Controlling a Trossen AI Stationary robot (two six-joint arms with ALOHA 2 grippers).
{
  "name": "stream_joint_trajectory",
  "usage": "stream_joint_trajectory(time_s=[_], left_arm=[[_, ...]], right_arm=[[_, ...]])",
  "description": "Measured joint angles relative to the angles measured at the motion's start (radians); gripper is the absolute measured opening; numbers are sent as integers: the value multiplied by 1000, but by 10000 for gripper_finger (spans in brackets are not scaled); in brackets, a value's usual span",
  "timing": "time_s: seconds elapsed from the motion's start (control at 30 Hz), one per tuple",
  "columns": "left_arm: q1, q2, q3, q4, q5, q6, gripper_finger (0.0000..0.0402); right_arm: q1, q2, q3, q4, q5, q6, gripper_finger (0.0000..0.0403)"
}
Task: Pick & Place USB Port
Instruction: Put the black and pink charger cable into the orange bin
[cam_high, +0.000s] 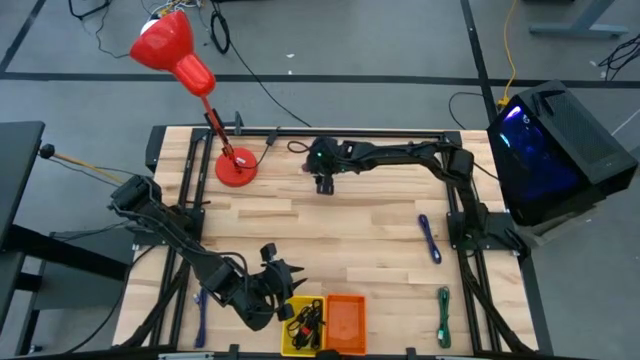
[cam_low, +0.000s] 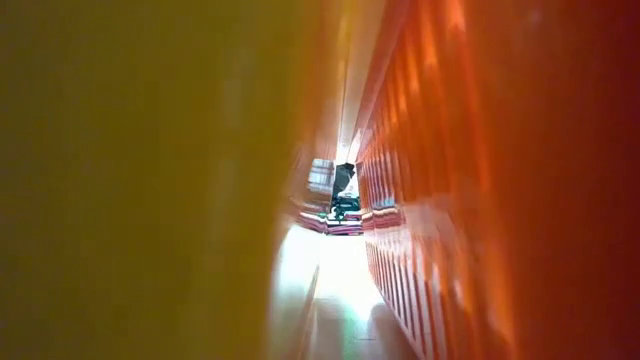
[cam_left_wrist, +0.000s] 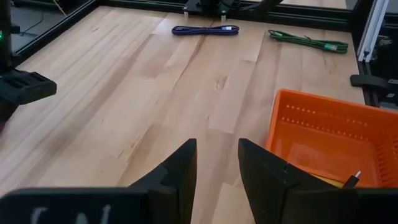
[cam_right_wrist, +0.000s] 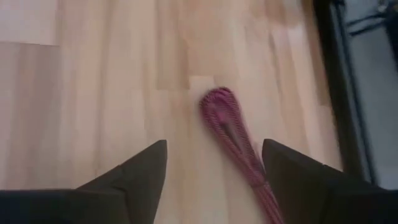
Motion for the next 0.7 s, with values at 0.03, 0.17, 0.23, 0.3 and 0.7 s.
stream_joint_trajectory(time_s=[0.03, 0.17, 0.23, 0.3, 0.7], left_arm=[[0, 0, 0, -1, 0, 0, 122], [0, 0, 0, -1, 0, 1, 122], [0, 0, 0, -2, 0, 0, 122], [0, 0, 0, -2, 0, -4, 122], [0, 0, 0, -3, 0, 0, 122]], right_arm=[[5, 0, 0, -4, 5, 11, 270], [40, 0, 0, 4, 72, -33, 267], [58, 0, 0, 12, 146, -81, 264], [69, 0, 0, 24, 196, -131, 261], [104, 0, 0, 41, 214, -172, 259]])
